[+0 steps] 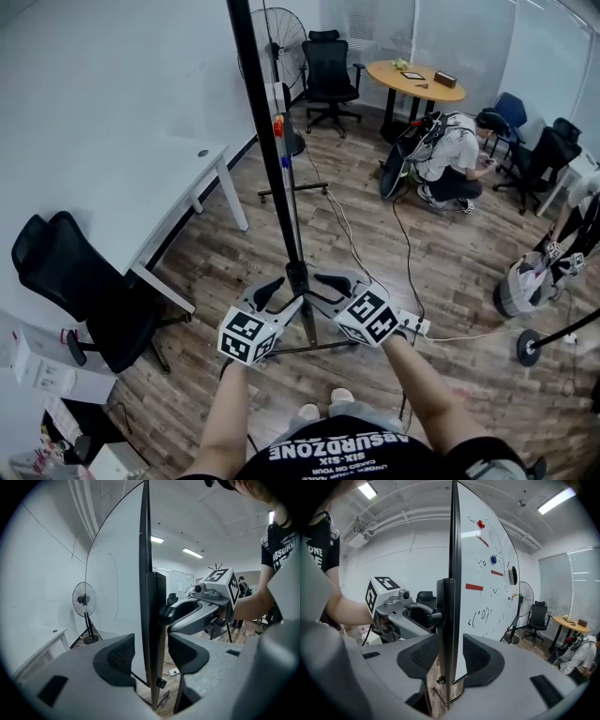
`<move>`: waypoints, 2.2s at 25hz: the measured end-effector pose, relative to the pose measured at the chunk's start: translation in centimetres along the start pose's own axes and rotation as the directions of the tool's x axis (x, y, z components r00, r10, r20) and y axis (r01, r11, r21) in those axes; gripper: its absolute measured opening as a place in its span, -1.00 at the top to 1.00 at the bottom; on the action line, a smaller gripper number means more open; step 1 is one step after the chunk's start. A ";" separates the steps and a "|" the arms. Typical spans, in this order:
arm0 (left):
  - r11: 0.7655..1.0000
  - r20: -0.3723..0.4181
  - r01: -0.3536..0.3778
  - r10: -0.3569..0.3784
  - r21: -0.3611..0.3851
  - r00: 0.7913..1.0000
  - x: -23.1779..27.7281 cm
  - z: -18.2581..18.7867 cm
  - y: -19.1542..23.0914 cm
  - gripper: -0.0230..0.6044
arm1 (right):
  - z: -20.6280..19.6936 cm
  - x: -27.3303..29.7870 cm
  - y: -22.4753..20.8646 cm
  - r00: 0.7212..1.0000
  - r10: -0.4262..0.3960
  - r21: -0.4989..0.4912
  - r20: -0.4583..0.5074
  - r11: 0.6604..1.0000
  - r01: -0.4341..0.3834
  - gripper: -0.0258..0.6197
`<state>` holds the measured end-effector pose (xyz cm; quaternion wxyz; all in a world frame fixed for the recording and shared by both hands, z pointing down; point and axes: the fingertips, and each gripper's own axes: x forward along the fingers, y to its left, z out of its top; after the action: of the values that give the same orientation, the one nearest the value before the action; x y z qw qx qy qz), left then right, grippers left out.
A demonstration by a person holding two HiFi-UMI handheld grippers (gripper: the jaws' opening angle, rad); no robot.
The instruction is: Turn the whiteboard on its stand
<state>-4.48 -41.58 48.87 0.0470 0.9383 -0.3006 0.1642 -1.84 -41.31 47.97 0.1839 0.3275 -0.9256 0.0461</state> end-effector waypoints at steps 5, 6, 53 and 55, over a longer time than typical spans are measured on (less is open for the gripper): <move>1.000 -0.008 0.002 -0.002 0.023 1.000 0.3 -0.1 0.1 0.24 | -0.1 0.4 0.0 0.999 0.033 -0.027 -0.001 0.999 -0.033 0.52; 1.000 -0.008 0.006 -0.006 0.031 1.000 0.4 -0.1 0.1 0.25 | -0.1 0.4 0.0 0.999 0.041 -0.032 0.000 0.999 -0.041 0.52; 0.988 -0.023 0.148 -0.148 0.034 0.989 0.1 0.0 -1.3 0.57 | -0.1 0.5 1.2 0.988 0.137 0.032 -0.068 0.990 -0.135 0.70; 0.988 -0.018 0.150 -0.150 0.027 0.989 0.0 0.0 -1.5 0.60 | -0.1 0.3 1.5 0.989 0.129 0.037 -0.066 0.991 -0.126 0.70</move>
<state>-3.65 -40.34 48.86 0.0485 0.9575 -0.2265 0.1719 -2.93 -40.31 48.25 0.2067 0.2688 -0.9370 0.0843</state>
